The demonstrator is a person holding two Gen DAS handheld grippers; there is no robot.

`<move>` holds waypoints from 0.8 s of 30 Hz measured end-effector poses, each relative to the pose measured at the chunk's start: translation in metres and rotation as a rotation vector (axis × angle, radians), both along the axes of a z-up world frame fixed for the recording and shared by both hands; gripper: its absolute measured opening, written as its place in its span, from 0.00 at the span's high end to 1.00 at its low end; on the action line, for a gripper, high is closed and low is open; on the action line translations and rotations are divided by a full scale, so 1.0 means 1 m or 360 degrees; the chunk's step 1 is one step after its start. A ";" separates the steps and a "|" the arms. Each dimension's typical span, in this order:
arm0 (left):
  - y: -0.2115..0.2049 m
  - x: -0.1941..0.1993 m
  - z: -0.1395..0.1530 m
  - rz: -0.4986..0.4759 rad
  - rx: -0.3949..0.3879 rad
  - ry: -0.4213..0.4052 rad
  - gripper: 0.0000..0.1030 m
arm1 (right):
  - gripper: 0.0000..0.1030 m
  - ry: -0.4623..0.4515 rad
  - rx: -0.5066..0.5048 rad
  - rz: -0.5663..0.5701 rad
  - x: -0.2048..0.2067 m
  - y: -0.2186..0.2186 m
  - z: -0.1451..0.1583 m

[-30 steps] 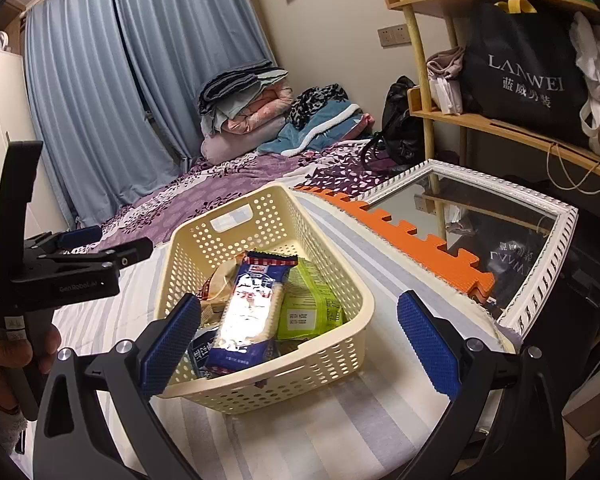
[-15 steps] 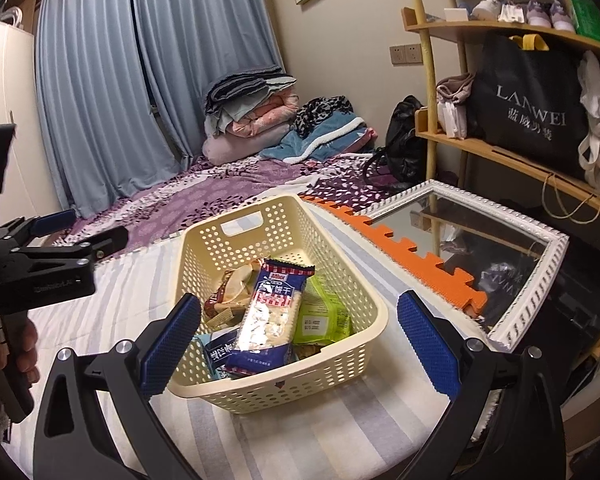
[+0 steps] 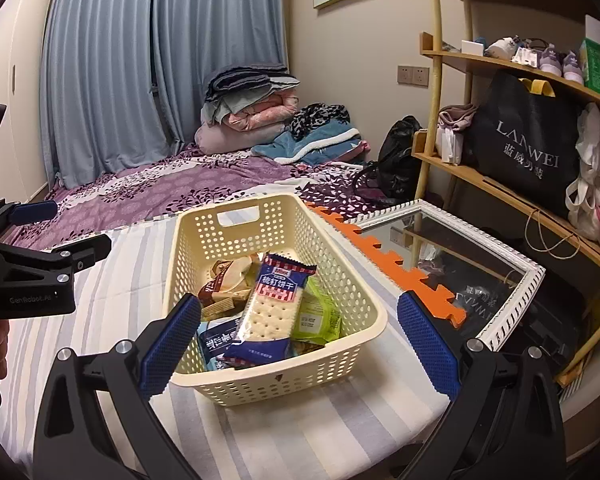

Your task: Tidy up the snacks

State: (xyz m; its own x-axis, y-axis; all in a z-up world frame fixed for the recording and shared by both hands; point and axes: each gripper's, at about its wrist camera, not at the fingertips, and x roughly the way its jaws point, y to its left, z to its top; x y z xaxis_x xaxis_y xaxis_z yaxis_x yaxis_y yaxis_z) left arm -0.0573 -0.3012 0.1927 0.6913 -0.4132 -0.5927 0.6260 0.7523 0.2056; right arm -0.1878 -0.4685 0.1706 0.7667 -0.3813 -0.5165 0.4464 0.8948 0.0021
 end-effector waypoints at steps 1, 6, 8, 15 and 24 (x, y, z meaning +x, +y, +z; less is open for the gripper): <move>0.002 0.000 -0.001 0.0006 0.0003 -0.0006 0.03 | 0.05 0.0007 -0.0003 0.0011 0.001 0.002 0.000; 0.008 0.002 -0.004 0.0043 0.0015 0.0004 0.03 | 0.05 0.0029 -0.0036 0.0040 0.006 0.013 0.000; 0.011 0.005 -0.005 0.0054 0.0009 0.0024 0.03 | 0.05 0.0037 -0.0045 0.0049 0.008 0.016 0.000; 0.018 0.011 -0.009 0.0097 0.0020 0.0050 0.03 | 0.05 0.0056 -0.0058 0.0076 0.013 0.025 -0.001; 0.014 0.012 -0.012 0.0088 0.0047 0.0047 0.03 | 0.05 0.0077 -0.0055 0.0101 0.015 0.027 -0.004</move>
State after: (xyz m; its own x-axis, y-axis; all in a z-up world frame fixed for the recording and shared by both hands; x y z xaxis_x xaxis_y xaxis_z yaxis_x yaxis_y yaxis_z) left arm -0.0451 -0.2869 0.1812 0.6945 -0.3571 -0.6246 0.5899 0.7797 0.2101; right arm -0.1732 -0.4419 0.1670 0.7644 -0.3509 -0.5409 0.3877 0.9205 -0.0491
